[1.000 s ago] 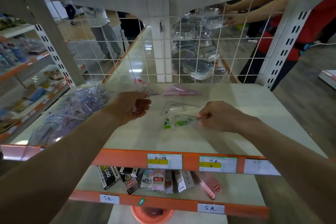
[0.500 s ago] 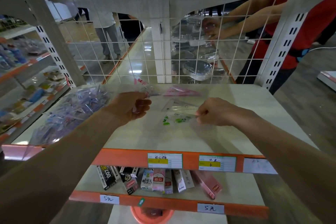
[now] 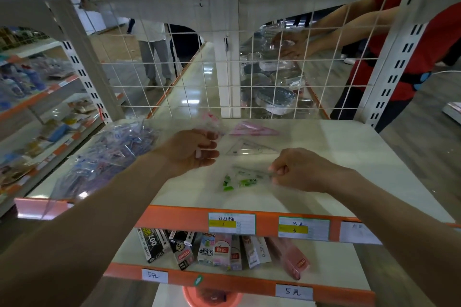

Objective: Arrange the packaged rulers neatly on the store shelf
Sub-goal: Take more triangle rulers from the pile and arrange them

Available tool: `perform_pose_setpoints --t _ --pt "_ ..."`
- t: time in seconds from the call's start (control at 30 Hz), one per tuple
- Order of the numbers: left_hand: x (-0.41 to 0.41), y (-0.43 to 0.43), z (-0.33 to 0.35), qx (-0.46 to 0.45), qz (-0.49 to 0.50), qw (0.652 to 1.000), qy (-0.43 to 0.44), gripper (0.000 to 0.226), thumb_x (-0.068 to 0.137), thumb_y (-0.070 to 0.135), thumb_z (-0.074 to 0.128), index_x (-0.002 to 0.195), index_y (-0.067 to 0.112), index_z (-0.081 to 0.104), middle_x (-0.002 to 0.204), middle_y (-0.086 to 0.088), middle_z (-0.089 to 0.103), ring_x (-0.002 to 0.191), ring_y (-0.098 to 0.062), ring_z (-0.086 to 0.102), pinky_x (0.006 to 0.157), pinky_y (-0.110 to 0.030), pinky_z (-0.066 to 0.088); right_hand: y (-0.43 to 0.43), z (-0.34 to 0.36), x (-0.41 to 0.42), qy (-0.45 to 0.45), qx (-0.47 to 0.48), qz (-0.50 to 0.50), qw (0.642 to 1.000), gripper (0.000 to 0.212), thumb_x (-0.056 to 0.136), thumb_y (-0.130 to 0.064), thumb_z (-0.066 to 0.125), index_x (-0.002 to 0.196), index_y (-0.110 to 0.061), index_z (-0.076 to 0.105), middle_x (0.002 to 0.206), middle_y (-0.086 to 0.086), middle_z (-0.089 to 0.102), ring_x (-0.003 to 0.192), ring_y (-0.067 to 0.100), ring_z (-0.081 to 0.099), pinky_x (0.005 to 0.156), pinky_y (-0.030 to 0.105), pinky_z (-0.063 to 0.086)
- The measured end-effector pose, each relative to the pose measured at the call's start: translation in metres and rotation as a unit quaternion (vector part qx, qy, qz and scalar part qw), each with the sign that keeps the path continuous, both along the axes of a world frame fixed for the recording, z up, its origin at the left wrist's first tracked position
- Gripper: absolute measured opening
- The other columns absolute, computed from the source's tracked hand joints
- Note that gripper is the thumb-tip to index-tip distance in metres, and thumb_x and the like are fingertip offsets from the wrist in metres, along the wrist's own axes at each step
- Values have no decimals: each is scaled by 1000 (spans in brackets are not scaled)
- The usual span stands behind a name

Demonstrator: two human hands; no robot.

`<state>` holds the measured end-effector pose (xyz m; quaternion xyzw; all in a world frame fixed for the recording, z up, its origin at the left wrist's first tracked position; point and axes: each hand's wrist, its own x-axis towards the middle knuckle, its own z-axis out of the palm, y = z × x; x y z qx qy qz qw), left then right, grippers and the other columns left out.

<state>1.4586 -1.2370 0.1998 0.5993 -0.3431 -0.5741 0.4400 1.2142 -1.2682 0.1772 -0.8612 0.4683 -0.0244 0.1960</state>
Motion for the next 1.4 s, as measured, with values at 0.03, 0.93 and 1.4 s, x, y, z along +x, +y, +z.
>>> perform_pose_setpoints --t 0.03,0.93,1.4 --pt "-3 1 1 -4 -17 1000 12 20 93 -5 43 98 5 59 82 -9 59 74 -21 62 70 -32 56 0 3 0 6 -3 1 1000 17 85 -20 59 79 -5 64 88 11 61 84 25 57 73 32 45" --pt "-35 -12 28 -71 36 996 47 7 88 1 57 82 -1 61 75 -14 62 64 -21 65 59 -32 59 -24 63 14 -321 72 -89 940 13 90 -22 63 96 -13 69 90 12 69 77 14 63 65 23 51" --pt "-44 -37 19 -38 117 987 102 8 89 -3 55 84 -5 61 70 -15 65 67 -23 64 53 -29 58 -38 55 21 -34 -140 -58 988 31 79 -40 70 100 -18 65 88 -2 64 81 18 59 66 29 43"
